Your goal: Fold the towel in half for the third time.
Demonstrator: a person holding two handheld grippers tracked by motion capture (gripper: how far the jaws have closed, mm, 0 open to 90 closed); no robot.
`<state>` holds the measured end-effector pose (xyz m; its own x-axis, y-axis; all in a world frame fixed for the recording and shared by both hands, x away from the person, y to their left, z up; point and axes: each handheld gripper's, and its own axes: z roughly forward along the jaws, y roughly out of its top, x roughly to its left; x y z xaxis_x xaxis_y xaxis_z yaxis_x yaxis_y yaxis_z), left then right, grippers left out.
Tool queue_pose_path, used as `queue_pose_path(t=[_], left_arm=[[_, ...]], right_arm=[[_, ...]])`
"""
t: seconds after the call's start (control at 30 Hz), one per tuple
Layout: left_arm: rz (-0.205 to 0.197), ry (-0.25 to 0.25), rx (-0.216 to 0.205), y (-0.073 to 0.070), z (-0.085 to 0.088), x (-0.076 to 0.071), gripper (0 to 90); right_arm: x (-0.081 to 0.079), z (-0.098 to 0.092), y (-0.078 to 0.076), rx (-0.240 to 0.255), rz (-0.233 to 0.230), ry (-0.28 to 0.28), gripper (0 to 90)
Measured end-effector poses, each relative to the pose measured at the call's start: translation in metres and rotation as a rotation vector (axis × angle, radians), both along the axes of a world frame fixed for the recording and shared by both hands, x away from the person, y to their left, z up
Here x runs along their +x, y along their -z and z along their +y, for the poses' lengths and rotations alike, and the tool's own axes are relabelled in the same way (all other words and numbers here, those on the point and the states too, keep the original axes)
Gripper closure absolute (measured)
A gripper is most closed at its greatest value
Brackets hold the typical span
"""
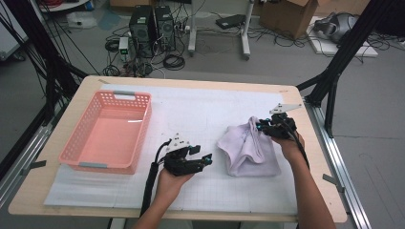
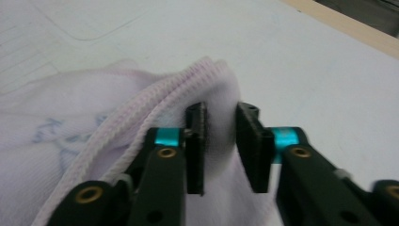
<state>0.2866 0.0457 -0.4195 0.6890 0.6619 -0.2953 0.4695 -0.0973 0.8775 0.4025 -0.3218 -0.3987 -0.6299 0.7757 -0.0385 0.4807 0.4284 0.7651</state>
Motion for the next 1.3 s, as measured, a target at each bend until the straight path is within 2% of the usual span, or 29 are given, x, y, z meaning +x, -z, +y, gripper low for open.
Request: queue_pose_path(t=[0.07,0.1,0.13,0.17,0.23,0.33,0.4,0.5,0.6,0.67,0.73,0.77,0.8,0.87,0.97,1.07,1.13,1.2,1.3], left_arm=[[-0.008,-0.008,-0.003,0.003,0.007,-0.001,41.2],[-0.012,-0.009,-0.003,0.004,0.010,-0.001,40.7],[-0.015,-0.011,-0.003,0.005,0.013,-0.001,40.5],[-0.016,-0.012,-0.002,0.006,0.016,-0.002,40.3],[-0.020,-0.016,-0.003,0.008,0.021,-0.003,39.8],[-0.028,-0.013,0.008,0.009,0.028,-0.004,39.8],[-0.028,-0.021,0.003,0.010,0.034,-0.005,39.7],[-0.025,-0.028,0.002,0.011,0.040,-0.006,39.7],[-0.027,-0.033,0.004,0.011,0.044,-0.008,39.8],[-0.027,-0.037,0.000,0.011,0.045,-0.008,39.8],[-0.032,-0.038,0.002,0.012,0.046,-0.009,39.7],[-0.033,-0.037,0.004,0.012,0.046,-0.009,39.8],[-0.030,-0.041,0.001,0.012,0.046,-0.010,39.7],[-0.028,-0.043,0.001,0.013,0.048,-0.010,39.8],[-0.027,-0.048,0.000,0.014,0.049,-0.010,39.8],[-0.029,-0.049,0.008,0.015,0.048,-0.010,39.8],[-0.028,-0.046,0.009,0.016,0.047,-0.010,39.8],[-0.026,-0.046,0.012,0.016,0.046,-0.011,39.8],[-0.024,-0.041,0.015,0.017,0.044,-0.011,39.8]], right_arm=[[-0.007,-0.010,0.000,0.030,0.012,0.044,60.9],[-0.012,-0.014,-0.001,0.038,0.002,0.057,58.8],[-0.017,-0.018,-0.002,0.039,0.018,0.080,56.6],[-0.023,-0.022,-0.003,0.054,0.007,0.085,56.1],[-0.036,-0.028,-0.006,0.081,-0.010,0.092,53.8],[-0.058,-0.033,-0.008,0.119,-0.009,0.094,50.4],[-0.073,-0.032,-0.004,0.142,0.008,0.093,47.9],[-0.096,-0.027,0.009,0.207,0.043,0.074,45.0],[-0.109,-0.017,0.026,0.218,0.089,0.051,42.2],[-0.113,-0.011,0.034,0.223,0.116,0.046,46.0],[-0.113,-0.009,0.039,0.219,0.145,0.034,63.3],[-0.113,-0.009,0.040,0.209,0.158,0.042,75.7],[-0.115,-0.010,0.039,0.202,0.155,0.043,81.5],[-0.120,-0.014,0.034,0.191,0.118,0.071,83.9],[-0.128,-0.024,0.027,0.154,0.077,0.126,84.1],[-0.134,-0.036,0.023,0.141,0.098,0.191,83.0],[-0.136,-0.040,0.024,0.126,0.127,0.216,75.8],[-0.137,-0.041,0.023,0.125,0.123,0.234,67.4],[-0.138,-0.039,0.014,0.152,0.051,0.234,55.3]])
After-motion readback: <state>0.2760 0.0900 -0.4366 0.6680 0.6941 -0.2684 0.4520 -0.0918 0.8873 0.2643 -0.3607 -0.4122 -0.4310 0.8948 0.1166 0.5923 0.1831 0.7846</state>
